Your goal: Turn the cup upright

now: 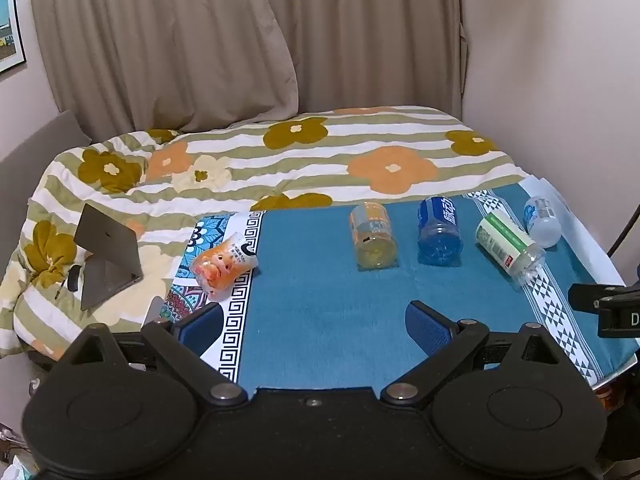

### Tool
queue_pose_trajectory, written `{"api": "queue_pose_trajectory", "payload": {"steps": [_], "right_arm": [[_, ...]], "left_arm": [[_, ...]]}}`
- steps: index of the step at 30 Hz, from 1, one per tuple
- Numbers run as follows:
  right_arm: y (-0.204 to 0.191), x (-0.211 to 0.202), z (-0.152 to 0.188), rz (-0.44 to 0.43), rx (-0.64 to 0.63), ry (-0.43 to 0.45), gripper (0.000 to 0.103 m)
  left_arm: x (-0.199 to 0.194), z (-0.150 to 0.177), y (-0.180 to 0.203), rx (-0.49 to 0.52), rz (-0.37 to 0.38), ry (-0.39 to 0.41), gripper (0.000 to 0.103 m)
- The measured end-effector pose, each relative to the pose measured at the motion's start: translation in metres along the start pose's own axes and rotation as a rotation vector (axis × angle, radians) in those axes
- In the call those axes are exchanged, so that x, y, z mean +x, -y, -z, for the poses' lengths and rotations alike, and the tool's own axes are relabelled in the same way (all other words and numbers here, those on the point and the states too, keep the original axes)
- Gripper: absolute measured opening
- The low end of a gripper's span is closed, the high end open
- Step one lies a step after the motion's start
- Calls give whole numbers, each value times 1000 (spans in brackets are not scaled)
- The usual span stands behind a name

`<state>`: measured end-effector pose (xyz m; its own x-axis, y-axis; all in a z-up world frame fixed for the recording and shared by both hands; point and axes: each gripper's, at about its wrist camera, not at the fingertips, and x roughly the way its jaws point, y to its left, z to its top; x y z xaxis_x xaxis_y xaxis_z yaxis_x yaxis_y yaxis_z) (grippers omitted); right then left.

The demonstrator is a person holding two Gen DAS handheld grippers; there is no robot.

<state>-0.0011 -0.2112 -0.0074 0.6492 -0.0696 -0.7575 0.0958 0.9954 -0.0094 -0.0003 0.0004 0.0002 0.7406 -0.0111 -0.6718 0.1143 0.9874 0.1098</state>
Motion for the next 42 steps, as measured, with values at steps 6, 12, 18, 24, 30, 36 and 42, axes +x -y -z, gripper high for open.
{"api": "queue_pose_trajectory", "payload": {"steps": [6,12,18,24,30,36,42], "right_arm": [[0,-1,-2,-2,-4,1,103],[0,2,0,-3,0,-1,103],[0,2,-1,-6,3,-4,103],[0,1,0,-7,3,-4,103],[2,3,0,-10,4,-6,103],[1,3,0,-13,-2,-10,103],[1,4,1,-16,-3,-12,103]], "left_arm": [[-1,-5,-5,5,10,-5,100],[-2,-5,0,7,-2,5,100],[-4,-6,5,12,-2,11,100],[-4,-8,8,11,0,7,100],[-3,-8,10,8,2,5,100],[-3,-7,8,0,3,3,100],[-3,-7,8,-1,4,2,100]]}}
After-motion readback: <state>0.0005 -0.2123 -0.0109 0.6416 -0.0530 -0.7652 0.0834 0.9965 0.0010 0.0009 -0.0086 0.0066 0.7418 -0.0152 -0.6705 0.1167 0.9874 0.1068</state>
